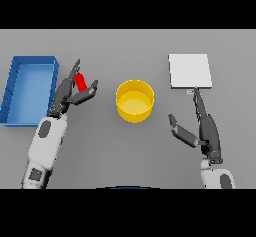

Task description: Pick up the red beaker and tilt it to pour out 1 green nut into yellow bowl. Pick up the yellow bowl and place it on the metallic measuring scale.

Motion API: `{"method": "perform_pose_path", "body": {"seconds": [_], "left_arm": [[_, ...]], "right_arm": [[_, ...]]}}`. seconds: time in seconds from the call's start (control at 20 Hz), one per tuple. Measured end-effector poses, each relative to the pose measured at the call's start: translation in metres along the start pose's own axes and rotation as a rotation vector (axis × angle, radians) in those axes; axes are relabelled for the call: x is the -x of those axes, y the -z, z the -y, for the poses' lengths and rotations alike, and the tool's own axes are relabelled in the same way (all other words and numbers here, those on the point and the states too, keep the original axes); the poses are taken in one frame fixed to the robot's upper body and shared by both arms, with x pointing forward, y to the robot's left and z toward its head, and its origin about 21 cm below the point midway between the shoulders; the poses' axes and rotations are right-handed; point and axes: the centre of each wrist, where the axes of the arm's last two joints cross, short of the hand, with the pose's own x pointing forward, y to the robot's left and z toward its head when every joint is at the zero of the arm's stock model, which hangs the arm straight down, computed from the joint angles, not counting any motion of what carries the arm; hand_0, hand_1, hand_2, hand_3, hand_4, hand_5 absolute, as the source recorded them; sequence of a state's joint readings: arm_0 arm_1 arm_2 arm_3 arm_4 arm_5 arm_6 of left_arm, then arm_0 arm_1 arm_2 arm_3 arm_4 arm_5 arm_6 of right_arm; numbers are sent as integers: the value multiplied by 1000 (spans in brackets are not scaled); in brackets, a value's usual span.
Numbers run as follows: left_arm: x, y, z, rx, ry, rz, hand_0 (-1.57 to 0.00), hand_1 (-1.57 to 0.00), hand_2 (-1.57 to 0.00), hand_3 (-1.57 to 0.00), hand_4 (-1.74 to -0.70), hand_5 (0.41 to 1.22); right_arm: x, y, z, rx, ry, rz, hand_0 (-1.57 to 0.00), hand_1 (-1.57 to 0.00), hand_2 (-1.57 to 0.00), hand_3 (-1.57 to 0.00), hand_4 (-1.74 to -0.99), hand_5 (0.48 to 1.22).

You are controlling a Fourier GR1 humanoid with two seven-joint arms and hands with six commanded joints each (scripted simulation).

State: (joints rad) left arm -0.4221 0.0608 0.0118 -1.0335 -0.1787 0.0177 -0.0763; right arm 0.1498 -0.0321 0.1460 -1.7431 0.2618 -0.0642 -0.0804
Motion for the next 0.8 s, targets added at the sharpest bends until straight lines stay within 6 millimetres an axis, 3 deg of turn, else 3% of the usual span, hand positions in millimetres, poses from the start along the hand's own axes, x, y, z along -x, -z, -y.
{"method": "perform_pose_path", "body": {"seconds": [0.25,0.3,0.4,0.5,0.65,0.8], "left_arm": [[5,7,-2,-3,-30,35,1,1,0,1,-1348,704],[6,9,5,0,-52,37,1,-26,-67,-31,-1378,724],[5,13,6,-27,-83,43,-285,-328,-364,-292,-1449,783],[3,17,8,-46,-105,15,-662,-699,-733,-724,-1500,941],[0,20,8,-36,-60,29,-1106,-1125,-1142,-974,-1603,1078],[1,19,18,-7,-38,65,-1333,-1343,-1351,-1265,-1523,1148]], "right_arm": [[3,-1,6,8,-14,-20,1,1,1,1,-1261,641],[4,0,8,13,-21,-11,1,1,1,1,-1259,642],[3,0,5,13,-21,-7,1,1,1,1,-1258,644],[0,2,8,19,-25,5,1,1,1,1,-1255,644],[2,0,7,12,-26,-1,1,1,1,1,-1252,644],[2,0,5,15,-9,-22,1,1,1,1,-1259,646]]}}
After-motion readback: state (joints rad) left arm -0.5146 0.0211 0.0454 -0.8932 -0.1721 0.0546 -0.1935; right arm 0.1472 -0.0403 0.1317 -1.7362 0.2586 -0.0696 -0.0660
